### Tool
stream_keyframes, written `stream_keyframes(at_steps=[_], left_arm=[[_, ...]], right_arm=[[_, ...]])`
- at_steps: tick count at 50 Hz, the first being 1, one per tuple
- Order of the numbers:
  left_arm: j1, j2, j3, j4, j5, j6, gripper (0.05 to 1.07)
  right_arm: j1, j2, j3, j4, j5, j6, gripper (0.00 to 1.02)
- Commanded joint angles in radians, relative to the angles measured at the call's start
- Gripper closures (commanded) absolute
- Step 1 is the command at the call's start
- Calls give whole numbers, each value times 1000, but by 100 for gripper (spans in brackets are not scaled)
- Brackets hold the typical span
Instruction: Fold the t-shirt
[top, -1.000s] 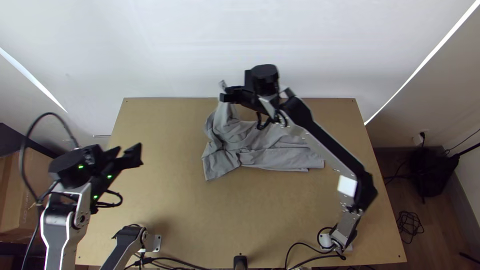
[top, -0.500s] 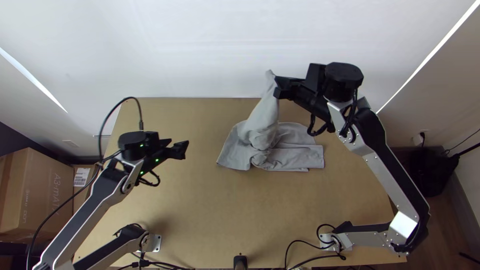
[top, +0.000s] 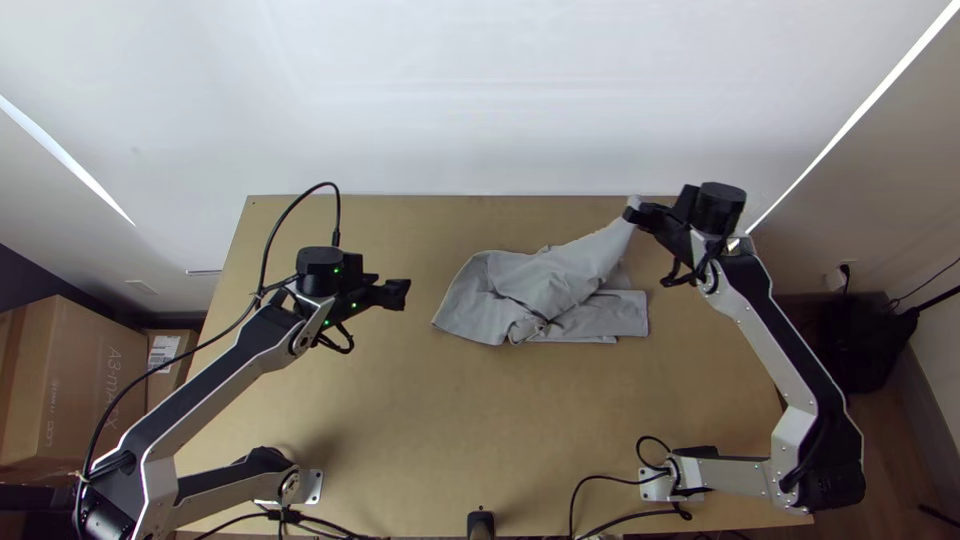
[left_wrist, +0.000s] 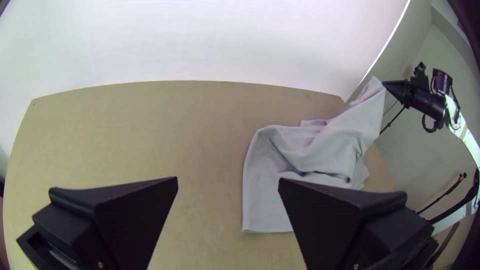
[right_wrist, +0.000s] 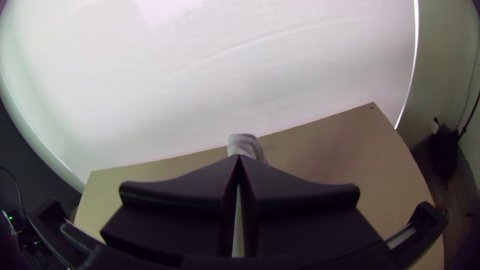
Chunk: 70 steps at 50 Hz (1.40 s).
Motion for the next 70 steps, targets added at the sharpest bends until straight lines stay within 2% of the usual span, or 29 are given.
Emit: stream_keyframes(at_steps=[1, 16, 18, 19, 21, 23, 24, 25, 34, 45, 49, 56, 70], left_arm=[[-12, 18, 50, 16, 11, 8, 10], [-73, -8, 136, -79, 17, -1, 10], [-82, -11, 148, -92, 17, -1, 10], [-87, -11, 156, -100, 17, -1, 10], [-92, -6, 174, -111, 20, 1, 10], [-92, 3, 196, -114, 26, -1, 9], [-92, 10, 208, -120, 26, -2, 10], [-92, 17, 223, -128, 26, -4, 10], [-59, 58, 285, -200, 68, -64, 10], [-23, 61, 230, -203, 78, -53, 10], [8, 46, 220, -200, 77, -52, 10], [83, 1, 225, -198, 78, -41, 10], [186, -88, 248, -189, 78, -29, 10]], right_arm=[[-77, 12, -57, 44, 7, -29, 100], [-198, 55, -106, 80, 11, -87, 98], [-215, 55, -104, 85, 10, -87, 83], [-223, 55, -103, 85, 10, -87, 72], [-235, 55, -100, 85, 10, -87, 47], [-247, 52, -95, 80, 10, -88, 18], [-253, 50, -92, 77, 10, -90, 10], [-258, 47, -89, 76, 10, -93, 7], [-310, 26, 20, 56, 21, -128, 4], [-344, -85, 54, 28, 16, -245, 4], [-338, -102, 69, 34, 13, -265, 4], [-253, -108, 120, 30, 10, -271, 4], [23, -88, 169, 25, -44, -275, 4]])
